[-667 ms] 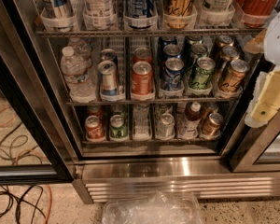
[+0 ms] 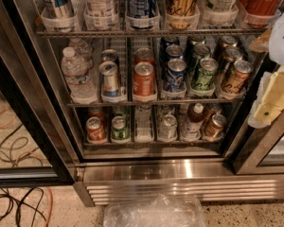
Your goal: Pick coke can from top shelf of fridge
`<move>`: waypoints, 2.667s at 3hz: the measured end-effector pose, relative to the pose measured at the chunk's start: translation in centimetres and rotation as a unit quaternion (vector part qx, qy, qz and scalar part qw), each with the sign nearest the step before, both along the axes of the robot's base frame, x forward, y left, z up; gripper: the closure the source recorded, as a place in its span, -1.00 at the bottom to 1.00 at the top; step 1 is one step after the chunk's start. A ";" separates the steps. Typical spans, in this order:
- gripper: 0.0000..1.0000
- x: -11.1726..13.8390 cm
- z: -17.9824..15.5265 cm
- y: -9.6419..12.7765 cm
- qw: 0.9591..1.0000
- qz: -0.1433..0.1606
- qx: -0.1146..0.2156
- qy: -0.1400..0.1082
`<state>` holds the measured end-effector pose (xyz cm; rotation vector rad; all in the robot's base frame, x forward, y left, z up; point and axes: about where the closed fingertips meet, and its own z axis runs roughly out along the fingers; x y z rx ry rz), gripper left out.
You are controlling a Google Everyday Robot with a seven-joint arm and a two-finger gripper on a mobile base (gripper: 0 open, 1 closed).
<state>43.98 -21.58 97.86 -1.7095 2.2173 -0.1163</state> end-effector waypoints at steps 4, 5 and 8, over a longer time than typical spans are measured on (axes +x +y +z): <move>-1.00 4.3 0.9 4.0 0.964 0.096 0.154 -0.196; -1.00 4.3 0.9 4.1 0.963 0.095 0.155 -0.197; -1.00 3.0 -4.7 13.3 0.916 -0.065 0.341 -0.199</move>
Offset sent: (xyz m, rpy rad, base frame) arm 0.0590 0.0323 0.0281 0.4666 -0.6146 0.1023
